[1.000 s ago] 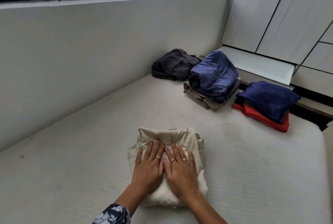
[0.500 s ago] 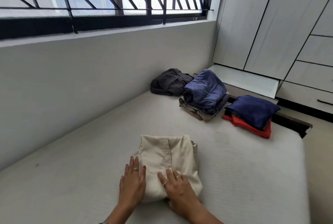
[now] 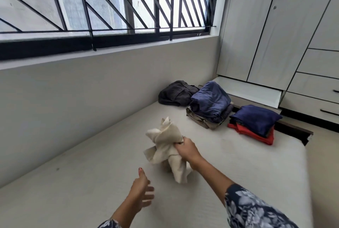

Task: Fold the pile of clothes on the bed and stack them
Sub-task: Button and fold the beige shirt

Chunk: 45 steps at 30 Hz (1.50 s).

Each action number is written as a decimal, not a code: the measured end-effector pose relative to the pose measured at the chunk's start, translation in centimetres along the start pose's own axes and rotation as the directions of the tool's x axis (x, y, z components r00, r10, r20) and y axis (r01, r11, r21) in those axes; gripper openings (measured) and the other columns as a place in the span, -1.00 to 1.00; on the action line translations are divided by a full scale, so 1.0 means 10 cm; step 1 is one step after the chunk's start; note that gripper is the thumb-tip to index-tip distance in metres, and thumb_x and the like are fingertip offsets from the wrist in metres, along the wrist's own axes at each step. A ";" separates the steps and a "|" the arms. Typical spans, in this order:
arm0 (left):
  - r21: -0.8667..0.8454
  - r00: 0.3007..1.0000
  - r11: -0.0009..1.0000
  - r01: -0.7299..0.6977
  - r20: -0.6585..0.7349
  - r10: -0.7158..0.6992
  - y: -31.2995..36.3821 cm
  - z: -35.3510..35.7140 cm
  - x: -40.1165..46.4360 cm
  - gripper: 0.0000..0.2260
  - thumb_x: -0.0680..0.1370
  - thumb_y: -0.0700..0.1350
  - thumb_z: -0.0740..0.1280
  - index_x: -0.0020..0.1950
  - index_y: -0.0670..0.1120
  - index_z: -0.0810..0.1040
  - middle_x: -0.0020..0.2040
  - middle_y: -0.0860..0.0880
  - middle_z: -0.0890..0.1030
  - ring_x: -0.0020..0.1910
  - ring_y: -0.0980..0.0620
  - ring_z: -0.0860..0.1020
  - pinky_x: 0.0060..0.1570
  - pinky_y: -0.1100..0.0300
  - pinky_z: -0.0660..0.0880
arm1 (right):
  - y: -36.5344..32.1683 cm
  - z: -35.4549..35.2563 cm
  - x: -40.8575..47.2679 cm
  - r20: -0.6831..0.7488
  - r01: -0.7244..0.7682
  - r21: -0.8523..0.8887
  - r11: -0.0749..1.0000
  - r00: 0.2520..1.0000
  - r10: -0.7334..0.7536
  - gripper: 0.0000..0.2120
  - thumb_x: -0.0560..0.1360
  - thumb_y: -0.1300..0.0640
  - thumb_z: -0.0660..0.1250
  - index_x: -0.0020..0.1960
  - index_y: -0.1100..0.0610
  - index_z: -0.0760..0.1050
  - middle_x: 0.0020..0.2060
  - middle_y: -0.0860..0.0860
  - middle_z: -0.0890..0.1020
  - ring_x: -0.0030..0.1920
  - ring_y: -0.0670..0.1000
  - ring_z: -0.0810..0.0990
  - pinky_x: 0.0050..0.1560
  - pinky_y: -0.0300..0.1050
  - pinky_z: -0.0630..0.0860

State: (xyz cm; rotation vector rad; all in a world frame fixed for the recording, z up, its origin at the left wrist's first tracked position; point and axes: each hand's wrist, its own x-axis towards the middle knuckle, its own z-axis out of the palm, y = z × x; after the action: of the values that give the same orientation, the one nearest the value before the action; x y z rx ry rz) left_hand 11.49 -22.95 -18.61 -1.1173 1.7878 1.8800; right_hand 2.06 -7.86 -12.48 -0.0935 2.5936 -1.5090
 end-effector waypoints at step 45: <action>-0.293 0.984 0.950 -0.105 -0.168 0.056 0.72 1.15 0.52 -0.65 0.45 0.01 0.45 0.18 -0.09 0.53 0.08 -0.18 0.63 -0.01 -0.18 0.62 0.02 -0.16 0.57 | 1.15 -1.06 0.54 0.380 -0.517 0.362 0.776 0.842 0.383 -0.65 0.42 0.22 0.43 0.19 0.22 0.51 -0.05 0.18 0.69 -0.04 0.17 0.67 -0.04 -0.01 0.62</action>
State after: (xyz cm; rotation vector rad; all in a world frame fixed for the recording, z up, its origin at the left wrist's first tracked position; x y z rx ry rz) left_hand -0.52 -14.75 -18.23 -1.3496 1.6867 2.2269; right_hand -4.72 6.32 -17.80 0.3243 1.8002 -1.6983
